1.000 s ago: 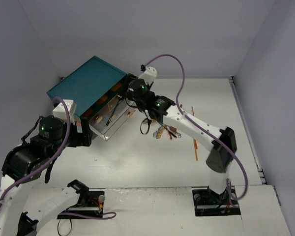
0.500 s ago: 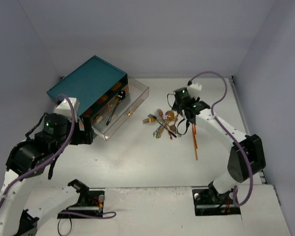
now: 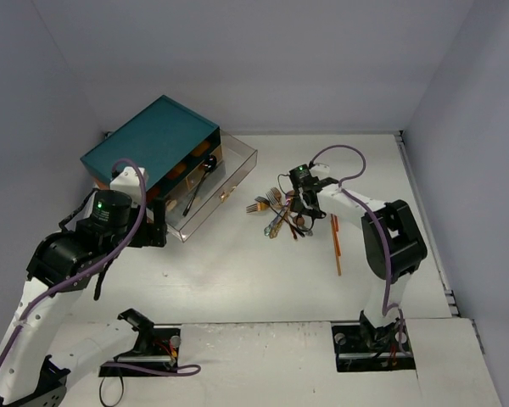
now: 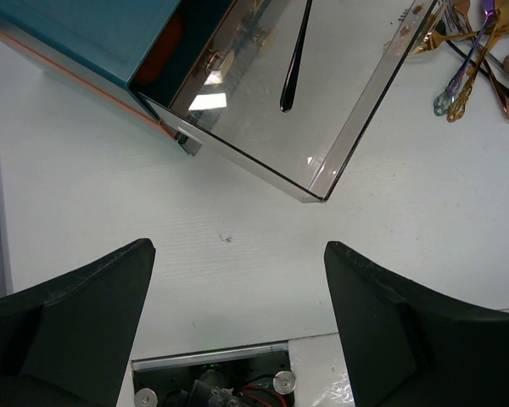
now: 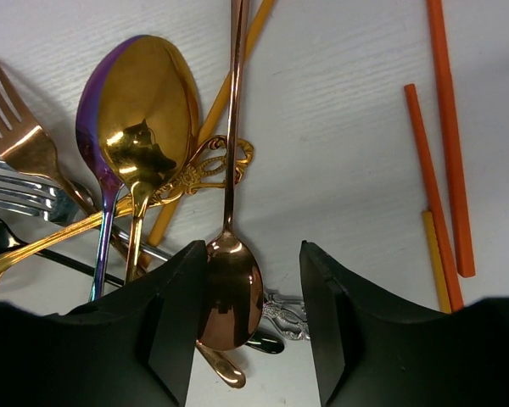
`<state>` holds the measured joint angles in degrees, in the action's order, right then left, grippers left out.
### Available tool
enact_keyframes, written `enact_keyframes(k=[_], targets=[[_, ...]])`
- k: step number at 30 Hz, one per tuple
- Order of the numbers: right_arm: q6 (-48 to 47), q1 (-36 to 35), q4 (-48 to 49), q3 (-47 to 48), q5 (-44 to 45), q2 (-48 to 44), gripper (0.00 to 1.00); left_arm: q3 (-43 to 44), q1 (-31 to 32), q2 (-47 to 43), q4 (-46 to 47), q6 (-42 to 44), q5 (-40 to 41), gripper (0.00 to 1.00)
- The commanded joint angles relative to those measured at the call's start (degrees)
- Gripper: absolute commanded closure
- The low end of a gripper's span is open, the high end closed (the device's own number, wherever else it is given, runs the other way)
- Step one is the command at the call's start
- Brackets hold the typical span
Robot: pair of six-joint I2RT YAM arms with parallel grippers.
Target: Sort the eating utensils into containers
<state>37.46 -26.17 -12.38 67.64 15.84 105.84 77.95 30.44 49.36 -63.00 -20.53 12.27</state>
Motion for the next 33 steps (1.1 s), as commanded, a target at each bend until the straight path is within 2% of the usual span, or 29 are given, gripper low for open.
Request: enact_keyframes(k=[1, 12, 17, 21, 29, 33], targets=[[0.8, 0.8, 1.2, 2.3, -0.4, 1.4, 0.58, 0.1, 0.2, -0.1, 2.1, -0.5, -0.1, 0.21], [-0.1, 2.9, 3.5, 2.2, -1.4, 6.6, 0.66, -1.3, 0.2, -1.4, 2.0, -0.8, -1.2, 0.21], [-0.8, 3.8, 4.5, 2.1, -1.6, 7.5, 0.88, -2.3, 0.2, -1.9, 2.0, -0.5, -0.8, 0.21], [-1.9, 3.7, 4.5, 0.6, -0.2, 5.5, 1.0, -2.3, 0.2, -1.4, 2.1, -0.4, -1.1, 0.21], [-4.4, 3.7, 4.4, -2.0, 1.9, -2.5, 1.0, -1.8, 0.2, -0.5, 2.3, 0.3, -0.5, 0.21], [-5.9, 3.7, 4.2, -2.9, 3.1, -9.4, 1.0, -1.7, 0.2, 0.0, 2.4, 0.4, -0.4, 0.21]])
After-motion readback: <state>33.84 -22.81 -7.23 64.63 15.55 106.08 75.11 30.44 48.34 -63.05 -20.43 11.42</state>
